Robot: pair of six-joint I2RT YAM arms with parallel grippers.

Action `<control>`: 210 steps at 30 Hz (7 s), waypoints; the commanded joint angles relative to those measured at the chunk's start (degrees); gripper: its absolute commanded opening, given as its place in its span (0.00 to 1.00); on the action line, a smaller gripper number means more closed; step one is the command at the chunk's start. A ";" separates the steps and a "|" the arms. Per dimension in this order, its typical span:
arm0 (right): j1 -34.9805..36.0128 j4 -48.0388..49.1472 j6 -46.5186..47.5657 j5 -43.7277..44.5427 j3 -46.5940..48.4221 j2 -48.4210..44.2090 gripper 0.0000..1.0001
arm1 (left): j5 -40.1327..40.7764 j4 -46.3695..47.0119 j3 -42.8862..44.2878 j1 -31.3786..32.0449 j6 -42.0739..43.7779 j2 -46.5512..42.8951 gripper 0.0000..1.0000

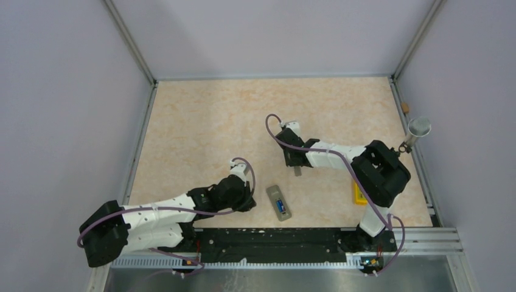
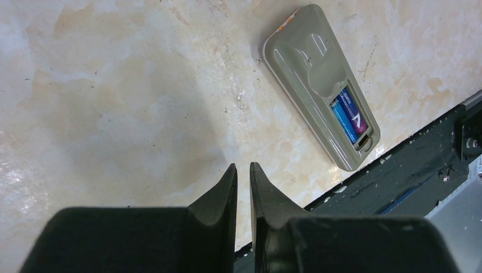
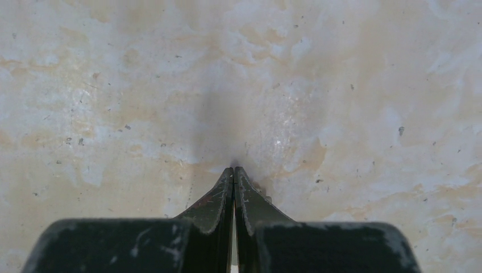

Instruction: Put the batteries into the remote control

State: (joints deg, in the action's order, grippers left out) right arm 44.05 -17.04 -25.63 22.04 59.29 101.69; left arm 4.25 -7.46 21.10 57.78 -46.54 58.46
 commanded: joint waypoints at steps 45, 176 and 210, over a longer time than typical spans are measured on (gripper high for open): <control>1.81 -5.03 -14.18 -9.41 -26.06 -25.16 0.00 | -3.94 6.58 -0.62 -0.23 -0.04 0.82 0.12; 12.99 -21.09 -1.24 -15.61 -15.96 -40.37 0.01 | -19.02 4.39 35.28 -8.47 11.36 42.87 0.38; 13.14 -24.86 3.18 -17.19 -10.52 -35.92 0.01 | -12.86 4.82 18.40 -9.30 9.22 27.21 0.43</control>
State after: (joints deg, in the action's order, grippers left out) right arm 56.49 -41.54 -25.19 5.87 44.69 64.29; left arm -12.82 0.64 41.69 49.19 -37.54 90.76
